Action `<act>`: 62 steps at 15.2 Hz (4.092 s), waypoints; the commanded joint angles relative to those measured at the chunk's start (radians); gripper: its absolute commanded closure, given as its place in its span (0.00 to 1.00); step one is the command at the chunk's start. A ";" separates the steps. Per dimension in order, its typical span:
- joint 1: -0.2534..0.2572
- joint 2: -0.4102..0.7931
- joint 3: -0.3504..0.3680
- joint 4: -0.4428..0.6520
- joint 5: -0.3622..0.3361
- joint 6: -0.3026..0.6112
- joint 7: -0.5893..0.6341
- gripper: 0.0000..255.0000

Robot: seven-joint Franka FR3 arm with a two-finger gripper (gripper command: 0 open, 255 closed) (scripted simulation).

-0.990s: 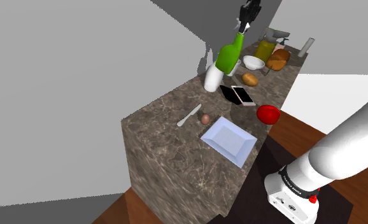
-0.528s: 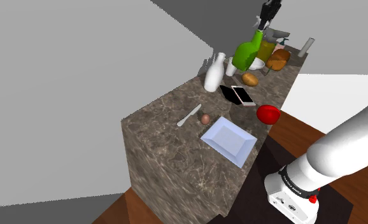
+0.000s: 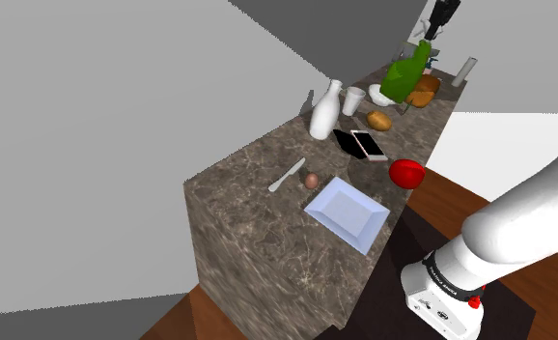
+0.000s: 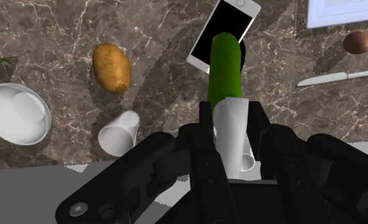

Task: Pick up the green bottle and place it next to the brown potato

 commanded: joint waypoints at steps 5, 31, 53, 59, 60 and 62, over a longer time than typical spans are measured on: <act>-0.084 0.059 -0.072 0.134 0.014 -0.074 -0.153 1.00; -0.170 0.028 -0.130 -0.122 0.007 0.153 -0.299 1.00; -0.164 -0.018 -0.125 -0.475 -0.006 0.463 -0.285 1.00; -0.164 -0.009 -0.126 -0.546 -0.004 0.542 -0.285 1.00; -0.165 -0.007 -0.126 -0.557 -0.003 0.555 -0.286 1.00; -0.165 -0.002 -0.126 -0.579 -0.002 0.581 -0.286 1.00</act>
